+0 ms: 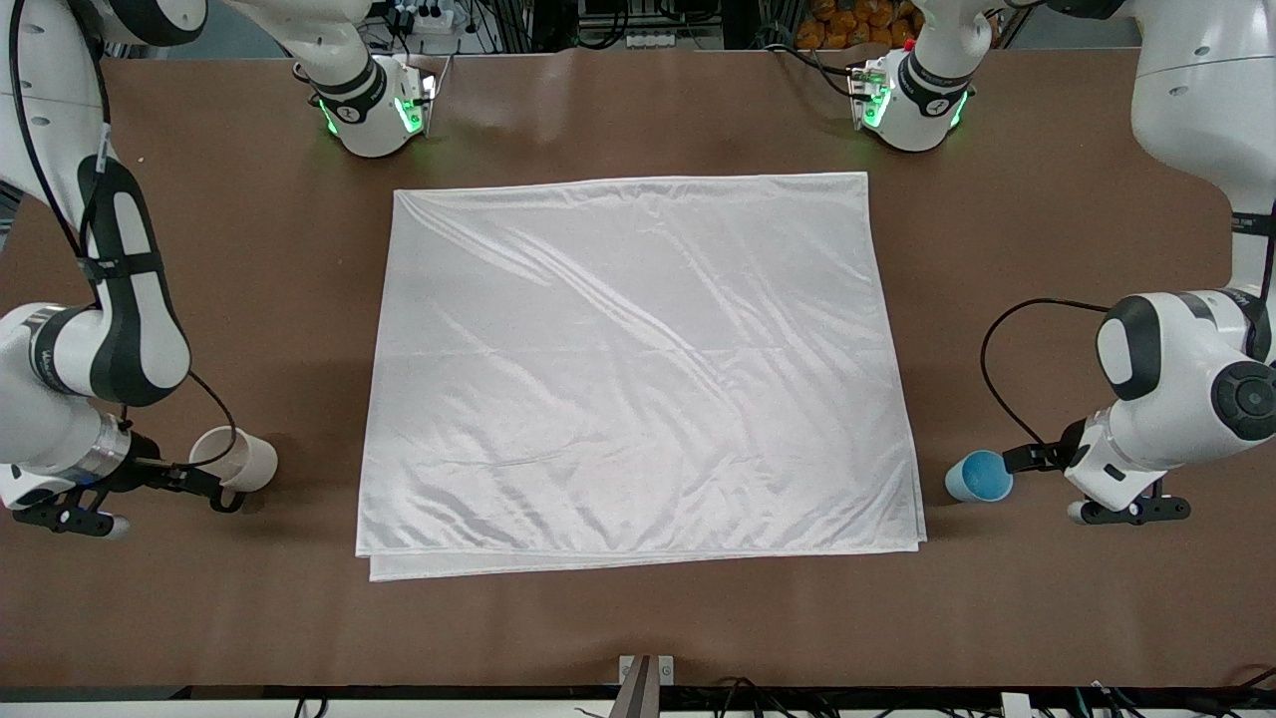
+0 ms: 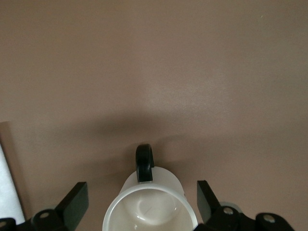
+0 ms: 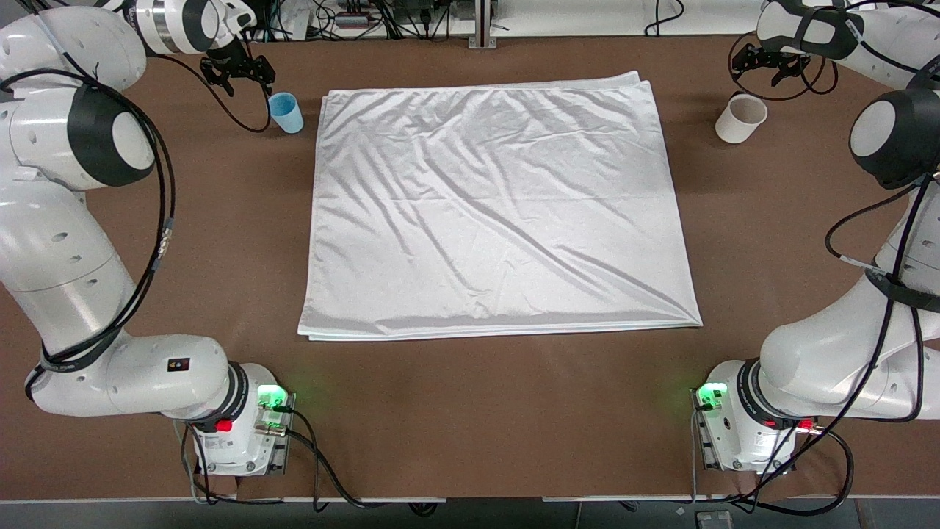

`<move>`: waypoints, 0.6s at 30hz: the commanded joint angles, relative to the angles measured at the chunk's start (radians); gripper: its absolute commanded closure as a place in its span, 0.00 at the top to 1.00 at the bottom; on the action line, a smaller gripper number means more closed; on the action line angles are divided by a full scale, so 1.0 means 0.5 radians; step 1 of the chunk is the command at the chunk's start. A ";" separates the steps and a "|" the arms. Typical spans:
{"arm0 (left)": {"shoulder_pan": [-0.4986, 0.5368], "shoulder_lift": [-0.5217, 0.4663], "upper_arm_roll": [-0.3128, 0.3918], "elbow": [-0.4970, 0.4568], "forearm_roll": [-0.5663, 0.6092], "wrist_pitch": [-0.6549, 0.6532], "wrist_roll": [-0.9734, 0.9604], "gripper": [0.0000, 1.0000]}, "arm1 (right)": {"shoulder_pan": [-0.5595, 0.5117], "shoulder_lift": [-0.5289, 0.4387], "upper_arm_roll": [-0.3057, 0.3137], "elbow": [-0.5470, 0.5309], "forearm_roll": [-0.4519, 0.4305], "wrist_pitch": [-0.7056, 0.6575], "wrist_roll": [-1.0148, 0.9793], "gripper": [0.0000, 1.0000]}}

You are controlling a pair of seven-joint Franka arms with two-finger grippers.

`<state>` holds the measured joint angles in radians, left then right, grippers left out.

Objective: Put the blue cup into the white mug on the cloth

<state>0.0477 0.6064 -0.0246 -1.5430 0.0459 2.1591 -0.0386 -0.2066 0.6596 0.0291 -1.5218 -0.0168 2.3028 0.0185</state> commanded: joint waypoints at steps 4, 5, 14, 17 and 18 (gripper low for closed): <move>-0.003 0.070 -0.003 0.043 0.013 0.029 -0.006 0.98 | -0.035 0.104 0.019 0.068 -0.025 0.036 -0.015 1.00; -0.003 0.079 -0.003 0.039 0.013 0.047 -0.006 0.98 | -0.035 0.110 0.019 0.068 -0.025 0.036 -0.015 1.00; -0.012 0.122 -0.003 0.039 -0.015 0.137 -0.006 0.97 | -0.032 0.150 0.022 0.068 -0.019 0.088 -0.015 1.00; -0.016 0.137 -0.003 0.039 -0.018 0.137 -0.006 0.94 | -0.032 0.166 0.022 0.068 -0.016 0.092 -0.015 1.00; -0.016 0.143 -0.003 0.039 -0.018 0.137 -0.006 0.93 | -0.032 0.169 0.022 0.068 -0.015 0.092 -0.015 0.99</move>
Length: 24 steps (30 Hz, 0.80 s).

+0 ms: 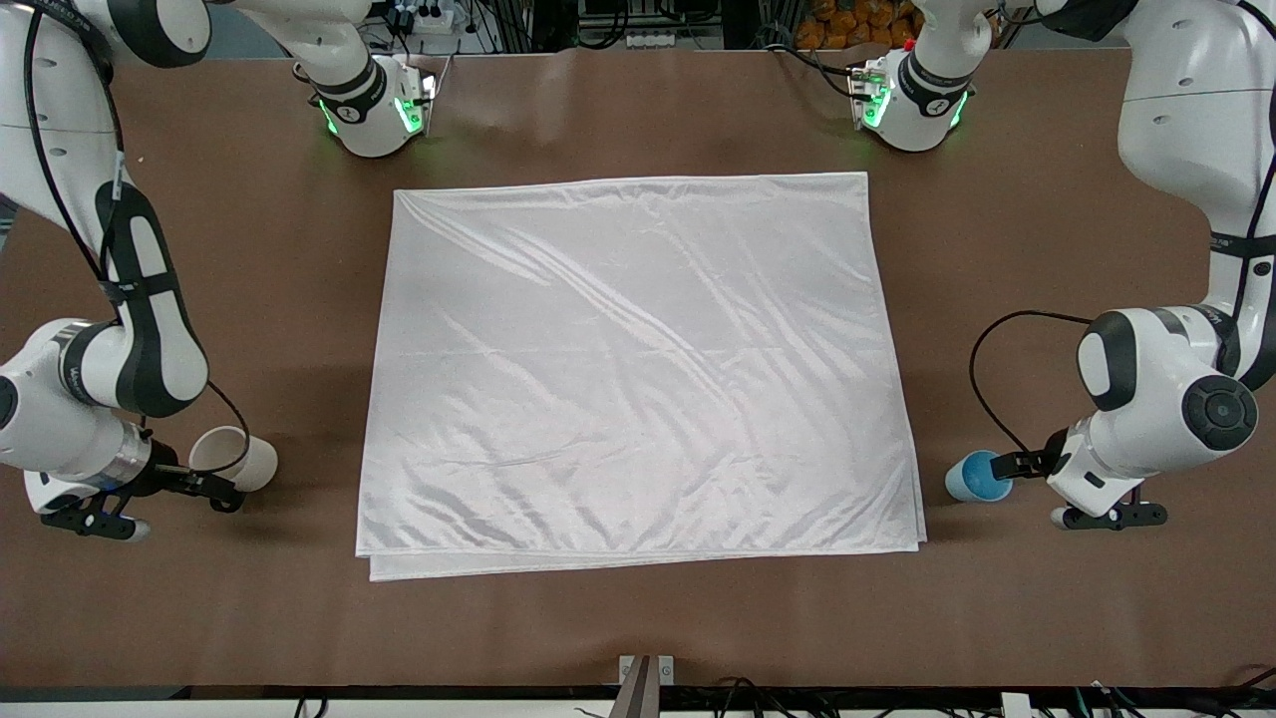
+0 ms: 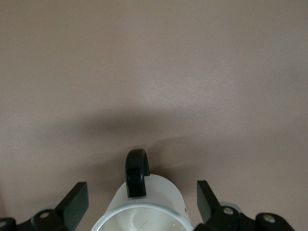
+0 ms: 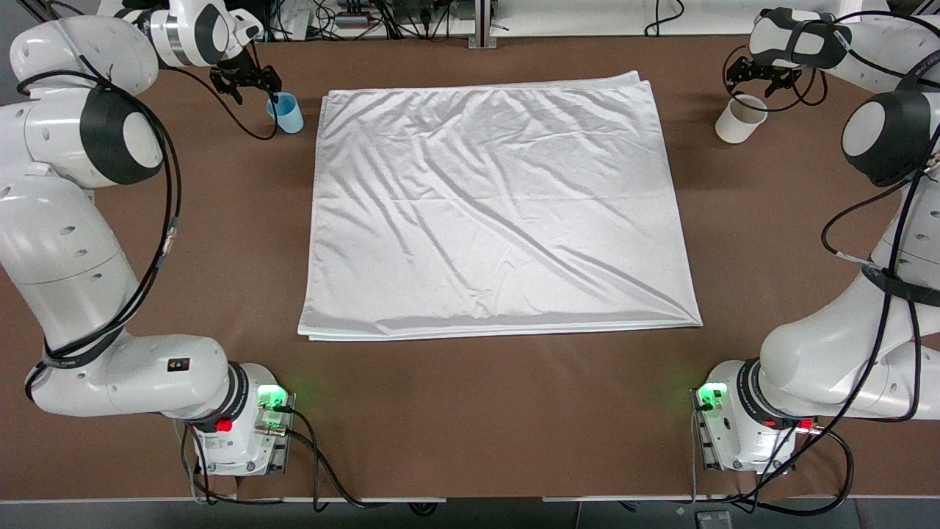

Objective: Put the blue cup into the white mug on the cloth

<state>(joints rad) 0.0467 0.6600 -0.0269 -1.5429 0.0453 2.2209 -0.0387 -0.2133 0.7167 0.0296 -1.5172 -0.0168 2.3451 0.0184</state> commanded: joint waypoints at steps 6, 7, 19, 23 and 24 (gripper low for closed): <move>-0.017 0.042 0.002 0.039 -0.017 0.028 -0.006 0.88 | -0.012 0.076 0.021 0.058 -0.012 0.007 -0.015 0.78; -0.020 0.045 0.002 0.039 -0.017 0.031 -0.006 0.87 | -0.009 0.079 0.021 0.058 -0.012 0.007 -0.015 0.75; -0.041 0.082 0.002 0.027 -0.014 0.126 -0.006 0.73 | 0.006 0.098 0.021 0.049 -0.016 0.001 -0.193 0.00; -0.041 0.085 0.002 0.027 -0.008 0.129 0.007 0.59 | 0.009 0.094 0.021 0.049 -0.012 -0.005 -0.252 0.00; -0.041 0.085 0.002 0.027 -0.008 0.129 0.007 0.55 | 0.009 0.094 0.024 0.049 -0.012 -0.011 -0.252 0.00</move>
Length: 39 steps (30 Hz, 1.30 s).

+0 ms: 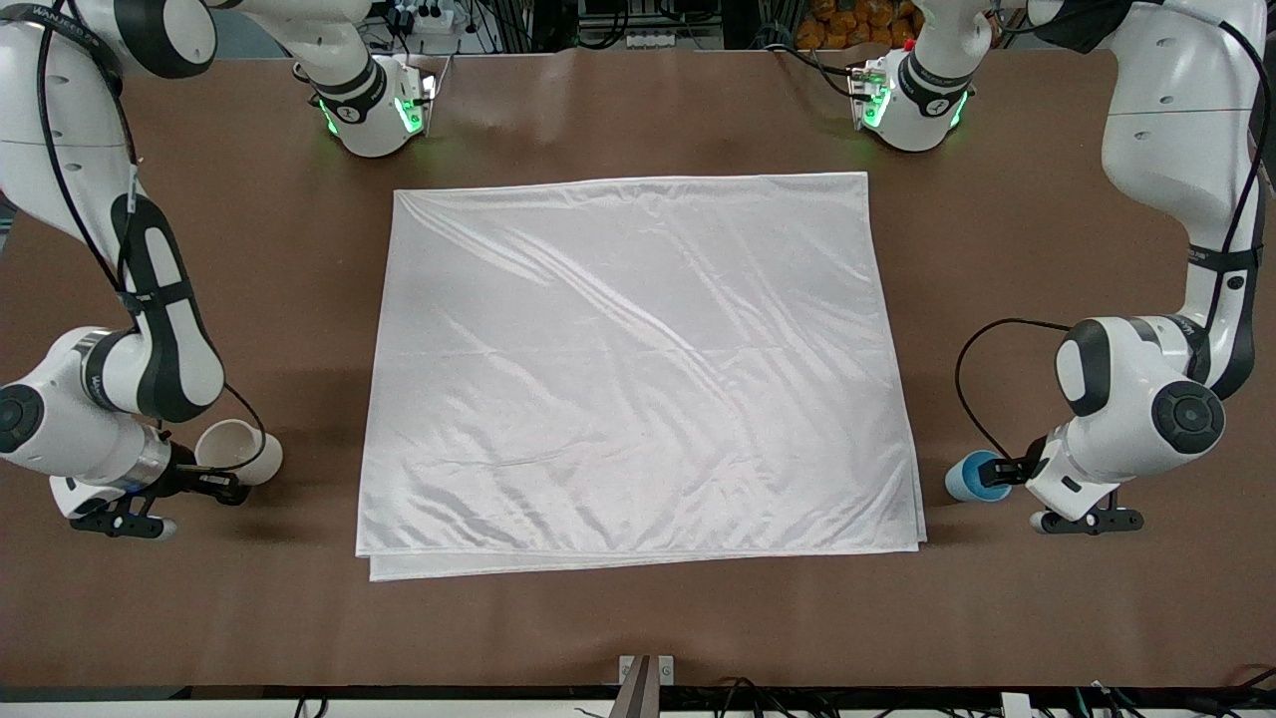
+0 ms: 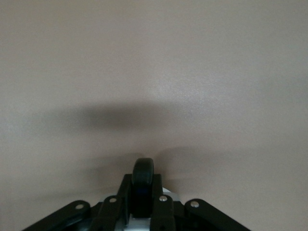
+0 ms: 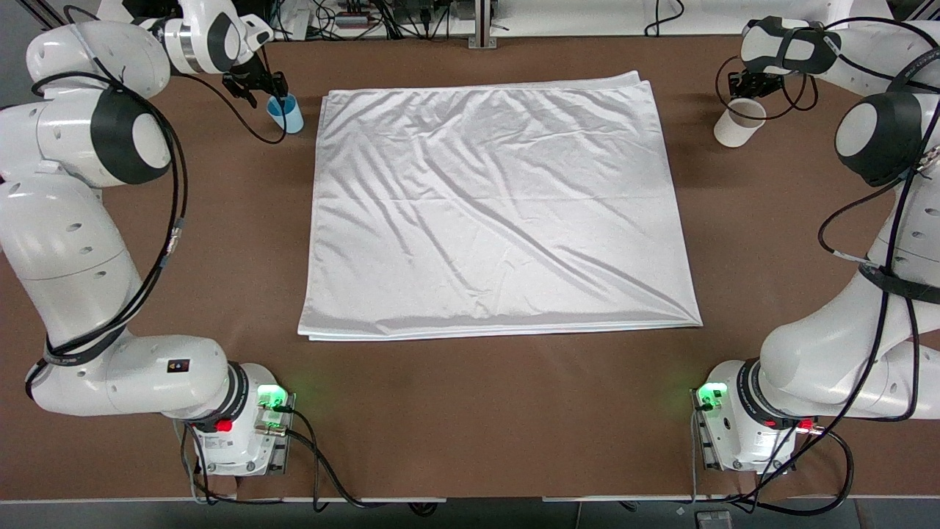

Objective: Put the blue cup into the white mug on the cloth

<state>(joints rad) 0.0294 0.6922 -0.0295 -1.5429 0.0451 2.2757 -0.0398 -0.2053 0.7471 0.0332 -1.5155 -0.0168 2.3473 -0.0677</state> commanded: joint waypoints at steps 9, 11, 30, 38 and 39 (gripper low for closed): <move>-0.007 0.033 0.007 0.027 -0.010 0.023 0.009 0.28 | 0.107 -0.018 0.038 0.055 0.012 -0.151 -0.055 0.00; -0.007 0.033 0.007 0.027 -0.013 0.026 0.009 0.23 | 0.125 -0.034 0.041 0.058 0.012 -0.194 -0.033 0.00; -0.010 0.030 0.007 0.027 -0.013 0.041 -0.006 0.00 | 0.662 -0.291 0.041 0.104 0.012 -0.534 0.718 0.00; 0.009 -0.037 0.007 0.027 -0.013 0.038 0.031 0.00 | 0.960 -0.288 0.038 0.107 0.009 -0.516 1.150 0.00; 0.009 -0.044 0.007 0.027 -0.013 0.035 0.034 0.00 | 0.996 -0.288 0.038 0.107 0.000 -0.513 1.193 0.00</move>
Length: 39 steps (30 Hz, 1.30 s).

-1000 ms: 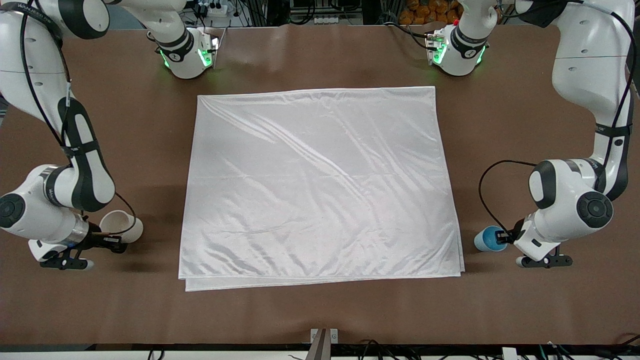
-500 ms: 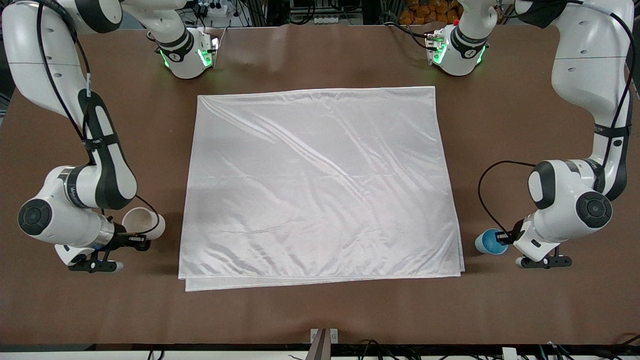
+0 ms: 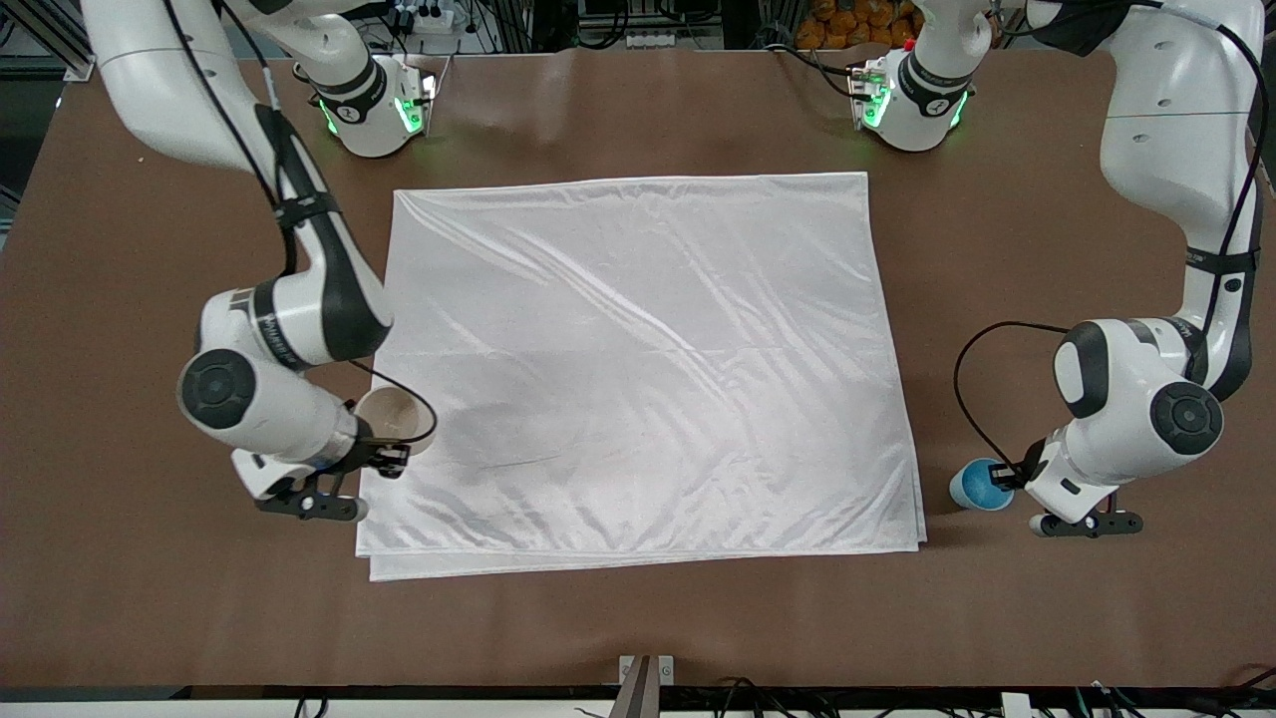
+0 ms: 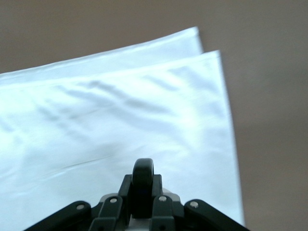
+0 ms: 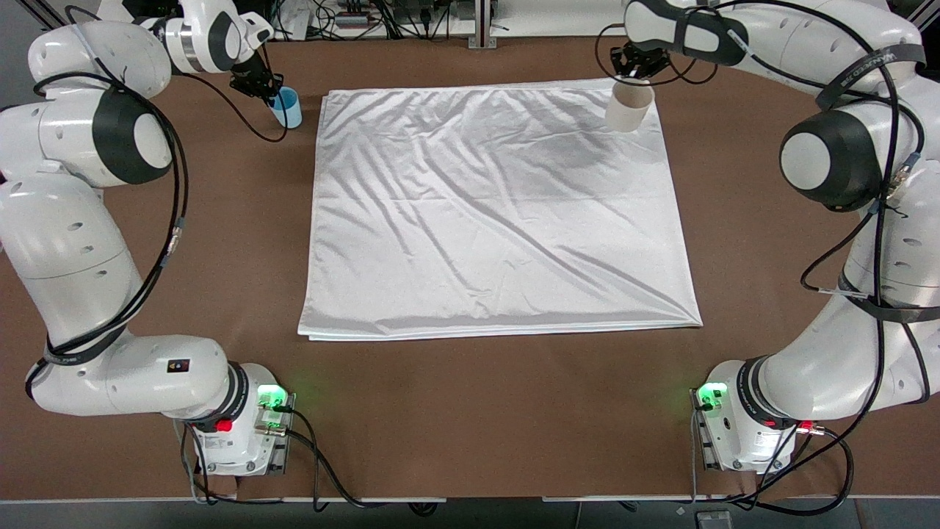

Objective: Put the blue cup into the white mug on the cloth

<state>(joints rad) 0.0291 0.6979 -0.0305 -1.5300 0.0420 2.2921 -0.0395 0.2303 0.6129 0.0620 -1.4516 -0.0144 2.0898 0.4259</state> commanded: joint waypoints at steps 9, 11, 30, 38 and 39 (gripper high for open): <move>0.015 -0.196 -0.025 -0.002 -0.007 -0.080 0.045 0.00 | 0.423 -0.014 -0.035 0.007 -0.033 0.017 0.498 0.00; 0.015 -0.227 -0.034 -0.002 -0.007 -0.105 0.051 0.00 | 0.463 -0.014 -0.032 0.025 -0.033 0.017 0.535 0.00; 0.025 -0.264 -0.034 0.004 -0.004 -0.169 0.107 0.00 | 0.702 0.158 -0.038 0.026 -0.281 0.324 0.829 0.00; 0.022 -0.270 -0.034 0.010 0.002 -0.169 0.110 0.00 | 0.800 0.271 -0.038 0.032 -0.303 0.514 1.016 0.00; 0.019 -0.273 -0.034 0.010 0.002 -0.166 0.110 0.00 | 0.809 0.284 -0.038 0.032 -0.312 0.526 1.032 0.00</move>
<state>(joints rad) 0.0371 0.5750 -0.0452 -1.5218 0.0420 2.2157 -0.0036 0.6085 0.7228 0.0519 -1.4519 -0.1350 2.3149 0.8759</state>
